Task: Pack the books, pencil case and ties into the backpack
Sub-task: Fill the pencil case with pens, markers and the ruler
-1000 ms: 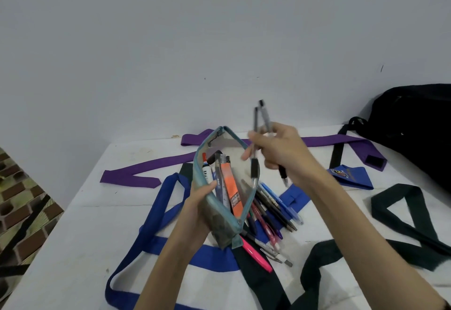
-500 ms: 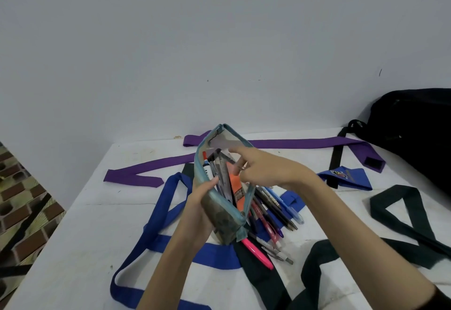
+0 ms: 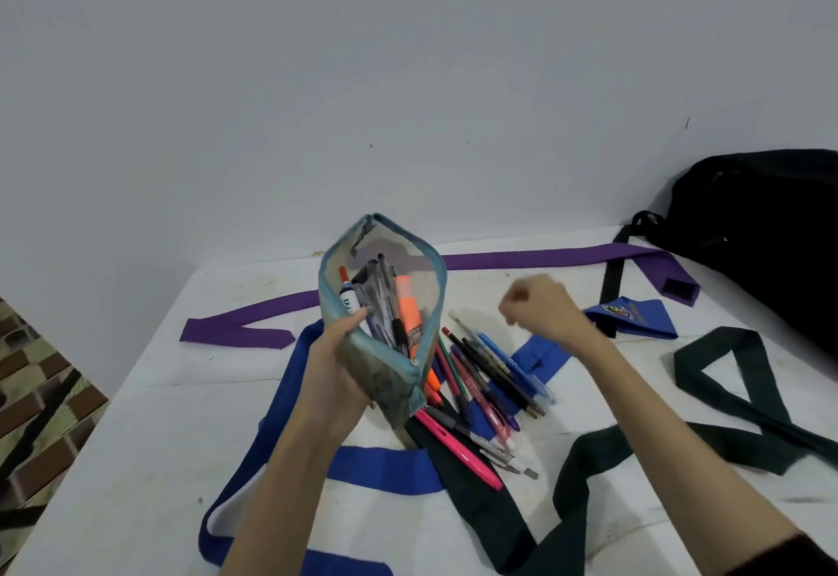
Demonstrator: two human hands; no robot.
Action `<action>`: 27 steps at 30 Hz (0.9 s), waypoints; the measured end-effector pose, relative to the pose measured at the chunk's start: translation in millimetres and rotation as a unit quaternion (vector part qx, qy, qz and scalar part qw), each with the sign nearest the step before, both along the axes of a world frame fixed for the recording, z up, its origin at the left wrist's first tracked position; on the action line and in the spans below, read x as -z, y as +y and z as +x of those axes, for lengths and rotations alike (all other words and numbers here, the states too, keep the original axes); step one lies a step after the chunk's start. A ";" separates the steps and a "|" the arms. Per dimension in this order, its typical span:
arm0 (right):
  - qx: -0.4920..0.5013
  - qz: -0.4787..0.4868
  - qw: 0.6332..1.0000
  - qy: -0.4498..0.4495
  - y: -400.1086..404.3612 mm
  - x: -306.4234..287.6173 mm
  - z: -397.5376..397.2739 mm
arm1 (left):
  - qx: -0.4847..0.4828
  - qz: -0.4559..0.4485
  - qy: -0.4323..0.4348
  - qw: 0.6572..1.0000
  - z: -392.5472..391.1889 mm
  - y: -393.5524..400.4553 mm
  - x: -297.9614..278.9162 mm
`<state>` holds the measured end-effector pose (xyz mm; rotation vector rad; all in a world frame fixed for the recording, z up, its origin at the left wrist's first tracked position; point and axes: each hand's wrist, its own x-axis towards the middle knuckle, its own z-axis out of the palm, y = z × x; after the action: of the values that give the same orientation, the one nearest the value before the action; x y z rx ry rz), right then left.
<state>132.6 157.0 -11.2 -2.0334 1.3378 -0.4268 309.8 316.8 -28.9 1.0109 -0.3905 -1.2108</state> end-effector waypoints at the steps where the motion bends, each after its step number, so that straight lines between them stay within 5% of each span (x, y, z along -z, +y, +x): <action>1: -0.021 -0.005 0.994 0.104 -4.8 19.8 -1.4 | -0.001 0.003 -0.004 1.000 1.6 -0.2 0.6; 3: -0.044 -0.017 0.974 0.222 -6.8 49.6 -3.1 | 0.002 0.003 -0.009 1.000 3.1 -0.7 0.4; 9: -0.041 -0.035 0.981 0.187 -10.1 60.9 -0.3 | -0.004 0.018 -0.009 1.000 2.5 -1.9 1.8; 13: 0.054 -0.078 0.988 -0.123 -1.6 13.4 2.9 | -0.006 0.003 0.004 1.000 -4.0 -2.8 3.9; 16: 0.087 -0.138 0.906 -0.391 24.9 -42.9 8.7 | 0.008 0.003 0.012 1.000 -12.8 -3.0 5.1; 18: 0.040 -0.128 0.885 -0.445 42.5 -68.5 13.0 | 0.008 0.002 0.026 1.000 -18.7 -4.4 6.2; 20: -0.047 -0.065 0.924 -0.375 55.1 -75.8 19.7 | 0.002 -0.003 0.035 0.999 -24.3 -6.5 5.1; 22: -0.127 -0.022 0.969 -0.210 63.1 -69.3 27.5 | 0.007 -0.004 0.033 0.999 -30.2 -7.9 3.7; 24: -0.157 -0.058 0.983 -0.079 65.1 -59.4 31.7 | 0.008 0.004 0.027 1.000 -33.9 -8.9 3.5; 27: -0.089 -0.162 0.978 -0.100 58.6 -59.2 27.5 | 0.002 0.013 0.017 1.000 -33.6 -9.1 5.0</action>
<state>160.1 215.5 48.0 -2.2792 1.0048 -0.7860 276.2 307.7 -33.9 1.0118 -0.3504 -1.2374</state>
